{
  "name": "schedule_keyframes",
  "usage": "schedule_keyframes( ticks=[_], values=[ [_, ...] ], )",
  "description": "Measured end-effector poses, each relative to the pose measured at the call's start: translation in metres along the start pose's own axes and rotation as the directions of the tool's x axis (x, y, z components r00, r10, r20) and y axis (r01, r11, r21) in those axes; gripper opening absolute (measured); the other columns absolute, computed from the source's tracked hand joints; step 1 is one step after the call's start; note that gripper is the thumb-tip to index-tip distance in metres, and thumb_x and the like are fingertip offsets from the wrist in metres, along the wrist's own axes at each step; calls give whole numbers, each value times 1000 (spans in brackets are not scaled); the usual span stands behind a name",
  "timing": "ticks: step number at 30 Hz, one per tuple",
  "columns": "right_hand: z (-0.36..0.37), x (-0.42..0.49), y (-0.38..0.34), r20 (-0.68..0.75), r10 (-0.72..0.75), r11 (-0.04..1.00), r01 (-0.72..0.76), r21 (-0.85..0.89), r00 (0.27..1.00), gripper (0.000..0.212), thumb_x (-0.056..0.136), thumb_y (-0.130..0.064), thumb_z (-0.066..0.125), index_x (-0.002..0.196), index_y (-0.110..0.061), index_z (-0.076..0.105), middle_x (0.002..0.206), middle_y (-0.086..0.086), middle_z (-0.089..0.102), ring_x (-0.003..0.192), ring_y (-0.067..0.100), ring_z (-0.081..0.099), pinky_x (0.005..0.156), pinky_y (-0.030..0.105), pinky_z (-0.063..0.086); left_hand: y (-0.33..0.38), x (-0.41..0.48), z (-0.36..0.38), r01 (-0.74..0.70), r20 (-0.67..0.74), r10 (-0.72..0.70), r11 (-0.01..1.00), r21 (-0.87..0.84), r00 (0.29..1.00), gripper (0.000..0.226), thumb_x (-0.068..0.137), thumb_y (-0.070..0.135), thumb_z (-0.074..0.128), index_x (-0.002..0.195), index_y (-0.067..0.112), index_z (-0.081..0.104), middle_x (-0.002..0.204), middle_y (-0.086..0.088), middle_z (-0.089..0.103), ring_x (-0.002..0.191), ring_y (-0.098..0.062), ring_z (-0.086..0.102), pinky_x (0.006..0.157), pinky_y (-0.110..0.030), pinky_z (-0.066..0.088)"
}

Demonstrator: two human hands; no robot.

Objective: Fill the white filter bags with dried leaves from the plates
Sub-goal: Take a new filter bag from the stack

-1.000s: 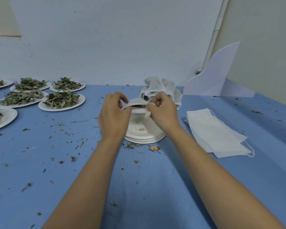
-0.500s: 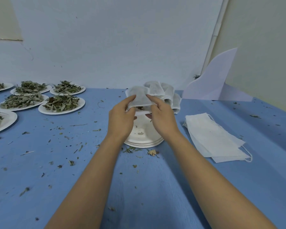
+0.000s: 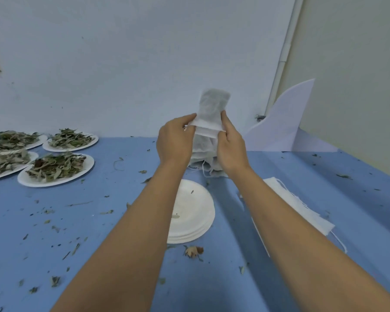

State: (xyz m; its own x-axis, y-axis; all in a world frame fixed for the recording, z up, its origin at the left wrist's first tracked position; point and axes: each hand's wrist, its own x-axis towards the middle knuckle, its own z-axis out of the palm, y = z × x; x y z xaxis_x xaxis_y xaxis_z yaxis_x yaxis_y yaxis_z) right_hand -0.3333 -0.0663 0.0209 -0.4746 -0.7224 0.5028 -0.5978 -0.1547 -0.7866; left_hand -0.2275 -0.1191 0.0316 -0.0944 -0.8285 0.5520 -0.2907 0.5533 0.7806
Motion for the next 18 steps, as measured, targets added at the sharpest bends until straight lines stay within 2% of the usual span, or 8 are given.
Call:
schedule_keyframes(
  ticks=[1,3,5,8,10,13,16,18],
  values=[
    [1,9,6,17,-14,999,15,-41,1000,56,99,-8,24,152,-26,18,115,-8,56,81,9,52,70,18,41,-2,5,6,-30,-3,30,996,90,1000,33,95,19,49,125,29,62,118,2,66,105,-17,60,74,-28,45],
    [4,24,22,74,-17,987,28,-156,997,55,101,-11,24,152,-25,11,147,-3,40,112,20,52,90,22,40,-12,14,16,-86,50,75,957,277,996,33,100,25,44,129,30,58,118,-1,64,110,-20,56,72,-28,39],
    [10,35,40,177,62,931,7,-366,982,55,102,-13,24,153,-22,7,156,3,26,135,27,36,109,39,30,-26,20,25,-136,196,53,888,439,979,34,103,27,37,131,26,55,120,-6,62,112,-25,54,74,-33,38],
    [20,40,56,274,251,795,-36,-606,928,57,99,-13,24,153,-22,9,161,-1,6,148,25,0,118,48,6,-42,18,33,-174,394,-64,824,539,917,41,102,16,36,142,23,40,135,-9,52,122,-29,47,87,-37,41],
    [23,42,57,239,261,796,-68,-602,936,54,100,-18,26,152,-22,13,161,0,1,147,25,-4,118,48,3,-48,13,34,-156,454,-99,857,491,885,46,102,14,34,147,21,30,141,-11,44,127,-31,43,97,-42,40],
    [22,41,47,175,247,848,-125,-515,953,58,98,-21,35,152,-20,16,161,5,1,147,25,-1,118,46,6,-46,8,30,-90,430,-97,915,393,897,50,101,14,31,149,22,26,146,-9,40,130,-29,40,101,-41,37],
    [12,33,31,61,222,931,-193,-310,973,61,92,-19,38,151,-16,22,159,6,13,146,23,9,118,41,12,-36,2,20,1,323,-115,943,333,939,51,98,12,32,147,24,33,146,-3,41,130,-25,41,95,-35,36],
    [-1,24,22,25,207,959,-198,-201,978,56,92,-16,41,147,-9,30,154,8,28,142,23,23,115,35,20,-25,-5,11,-8,214,-75,932,363,974,46,96,10,34,140,20,45,135,-7,51,118,-27,49,81,-32,36]
  ],
)
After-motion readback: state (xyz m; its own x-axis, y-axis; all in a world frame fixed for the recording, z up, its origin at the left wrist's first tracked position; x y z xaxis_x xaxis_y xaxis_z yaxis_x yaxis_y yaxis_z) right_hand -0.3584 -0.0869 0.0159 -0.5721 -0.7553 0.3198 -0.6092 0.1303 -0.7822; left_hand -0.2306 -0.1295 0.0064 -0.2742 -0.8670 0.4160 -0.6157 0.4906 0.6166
